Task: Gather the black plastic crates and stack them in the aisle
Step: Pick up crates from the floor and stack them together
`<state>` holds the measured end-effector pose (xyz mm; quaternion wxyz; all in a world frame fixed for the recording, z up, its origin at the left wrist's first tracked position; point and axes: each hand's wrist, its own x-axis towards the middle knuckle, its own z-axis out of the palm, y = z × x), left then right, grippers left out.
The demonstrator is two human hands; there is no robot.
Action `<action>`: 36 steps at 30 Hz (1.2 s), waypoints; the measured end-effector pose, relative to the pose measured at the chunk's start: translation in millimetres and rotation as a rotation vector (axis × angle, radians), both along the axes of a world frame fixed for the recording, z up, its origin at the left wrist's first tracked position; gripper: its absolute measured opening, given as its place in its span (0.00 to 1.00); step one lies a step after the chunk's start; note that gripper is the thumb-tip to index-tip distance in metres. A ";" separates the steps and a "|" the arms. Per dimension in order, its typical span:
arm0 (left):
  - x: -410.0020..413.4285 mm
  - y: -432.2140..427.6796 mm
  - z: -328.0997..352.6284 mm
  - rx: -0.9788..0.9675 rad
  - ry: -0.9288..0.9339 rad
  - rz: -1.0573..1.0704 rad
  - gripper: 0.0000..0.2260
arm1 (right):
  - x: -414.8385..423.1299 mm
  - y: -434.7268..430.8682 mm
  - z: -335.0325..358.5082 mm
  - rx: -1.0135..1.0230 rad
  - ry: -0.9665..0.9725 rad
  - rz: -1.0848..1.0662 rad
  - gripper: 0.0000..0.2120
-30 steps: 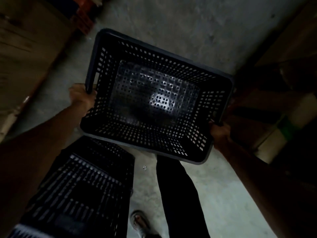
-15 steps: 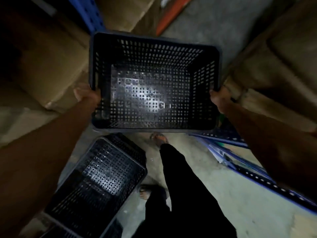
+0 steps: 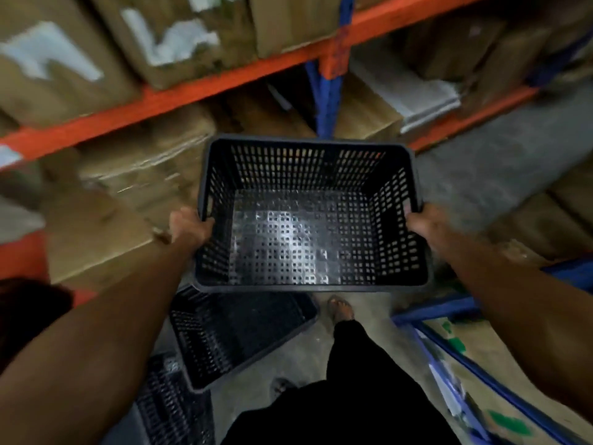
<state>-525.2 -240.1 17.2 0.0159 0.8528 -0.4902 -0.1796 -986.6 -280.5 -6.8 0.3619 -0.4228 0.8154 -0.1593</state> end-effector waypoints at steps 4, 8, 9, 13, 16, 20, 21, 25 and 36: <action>50.9 105.6 -18.4 0.025 0.034 0.199 0.20 | 63.5 12.2 -18.5 0.044 -0.024 0.189 0.22; 84.2 198.3 -42.0 0.122 0.080 0.373 0.20 | 118.3 31.4 -35.4 0.107 0.034 0.445 0.18; 89.2 216.1 -46.2 0.136 0.091 0.426 0.20 | 129.2 36.1 -39.9 0.123 0.058 0.498 0.17; 101.5 268.4 -64.0 0.236 0.103 0.534 0.24 | 161.6 53.3 -59.5 0.149 0.182 0.673 0.16; 104.3 291.0 -75.1 0.262 0.120 0.576 0.23 | 171.1 65.2 -75.9 0.167 0.266 0.769 0.18; 101.2 307.6 -90.8 0.254 0.142 0.623 0.22 | 177.3 75.9 -100.5 0.120 0.352 0.842 0.21; 100.8 309.0 -94.6 0.243 0.156 0.647 0.22 | 177.9 77.6 -105.0 0.104 0.364 0.846 0.20; 103.3 307.5 -110.7 0.207 0.205 0.714 0.21 | 186.7 73.9 -120.2 0.083 0.396 0.841 0.20; 112.8 301.0 -145.4 0.080 0.264 0.793 0.20 | 211.3 67.2 -144.9 0.079 0.396 0.842 0.19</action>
